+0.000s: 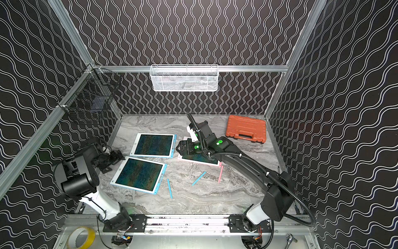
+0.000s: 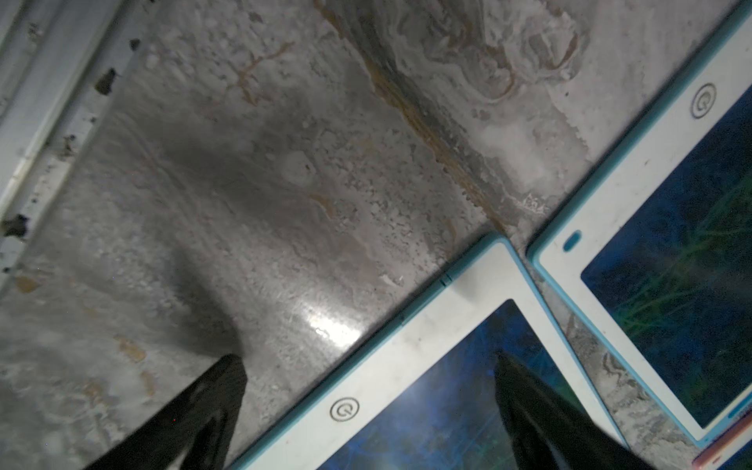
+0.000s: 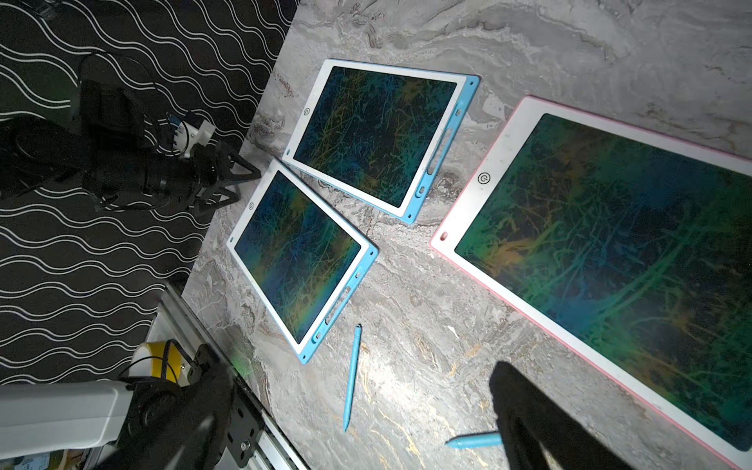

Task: Place the stylus back onto the writing tablet
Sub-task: Move the writing tablet to the center of the board.

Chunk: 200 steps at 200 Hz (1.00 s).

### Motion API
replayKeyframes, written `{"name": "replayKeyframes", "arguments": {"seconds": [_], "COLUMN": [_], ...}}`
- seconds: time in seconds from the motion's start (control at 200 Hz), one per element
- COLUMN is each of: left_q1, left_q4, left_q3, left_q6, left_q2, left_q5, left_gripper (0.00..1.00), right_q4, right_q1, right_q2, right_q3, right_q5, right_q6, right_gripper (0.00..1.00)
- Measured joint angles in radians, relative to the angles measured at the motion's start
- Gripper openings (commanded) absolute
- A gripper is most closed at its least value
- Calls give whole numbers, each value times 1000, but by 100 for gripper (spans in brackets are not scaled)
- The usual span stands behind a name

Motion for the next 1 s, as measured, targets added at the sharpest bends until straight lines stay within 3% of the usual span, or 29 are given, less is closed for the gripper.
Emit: {"name": "replayKeyframes", "arguments": {"seconds": [0.38,0.736,1.001], "left_q1": [-28,-123,-233], "left_q4": [63,77,61], "left_q3": [-86,-168,-194], "left_q6": [6,-9,-74], "left_q2": [-47,-118,-144], "left_q5": [-19,-40,-35], "left_gripper": [96,90,89], "right_q4": [-21,-51,-55], "right_q1": [-89,-153,-153], "right_q2": [-34,-82,-20], "right_q3": [21,-22,-61], "right_q5": [45,68,-19], "right_q6": [-15,-39,19], "right_gripper": [100,100,100]}}
